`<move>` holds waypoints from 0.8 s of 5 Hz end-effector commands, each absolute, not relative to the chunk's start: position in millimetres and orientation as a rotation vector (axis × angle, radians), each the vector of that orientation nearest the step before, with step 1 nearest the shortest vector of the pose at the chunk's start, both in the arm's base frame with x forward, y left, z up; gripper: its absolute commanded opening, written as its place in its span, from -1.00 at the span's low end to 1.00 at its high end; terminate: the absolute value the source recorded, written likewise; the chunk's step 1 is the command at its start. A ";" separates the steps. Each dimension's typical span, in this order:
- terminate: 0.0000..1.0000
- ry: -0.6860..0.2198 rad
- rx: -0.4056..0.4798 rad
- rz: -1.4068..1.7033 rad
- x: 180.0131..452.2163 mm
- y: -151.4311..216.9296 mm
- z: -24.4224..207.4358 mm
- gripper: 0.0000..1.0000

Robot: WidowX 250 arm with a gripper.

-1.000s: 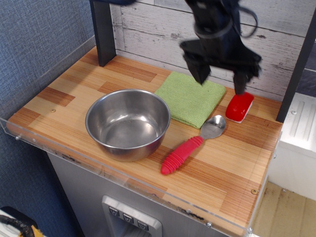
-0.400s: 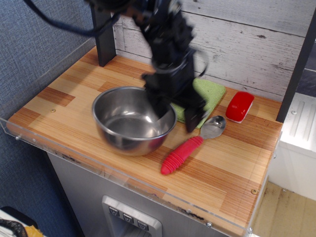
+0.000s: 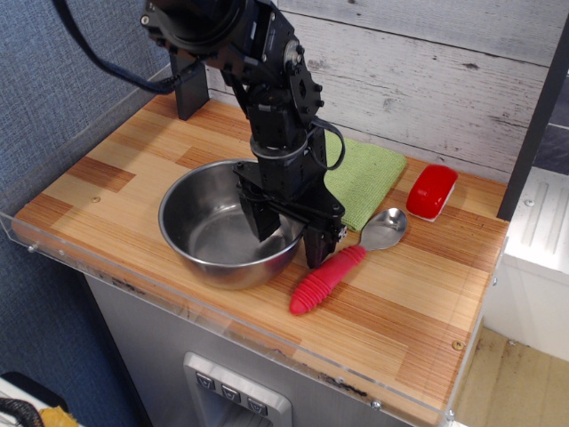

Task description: Put the pot right on top of the napkin.

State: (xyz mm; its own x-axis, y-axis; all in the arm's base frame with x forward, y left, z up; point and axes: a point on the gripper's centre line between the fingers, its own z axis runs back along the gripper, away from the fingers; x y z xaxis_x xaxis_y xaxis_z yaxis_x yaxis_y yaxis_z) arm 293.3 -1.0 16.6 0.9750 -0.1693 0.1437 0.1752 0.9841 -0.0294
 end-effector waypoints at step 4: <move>-1.00 -0.200 -0.002 -0.123 301.3 6.2 43.5 -1.00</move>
State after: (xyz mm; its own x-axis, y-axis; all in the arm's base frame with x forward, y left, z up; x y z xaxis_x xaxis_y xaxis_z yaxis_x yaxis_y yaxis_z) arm 298.1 6.8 32.2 0.9794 -0.1210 0.1619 0.1205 0.9926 0.0127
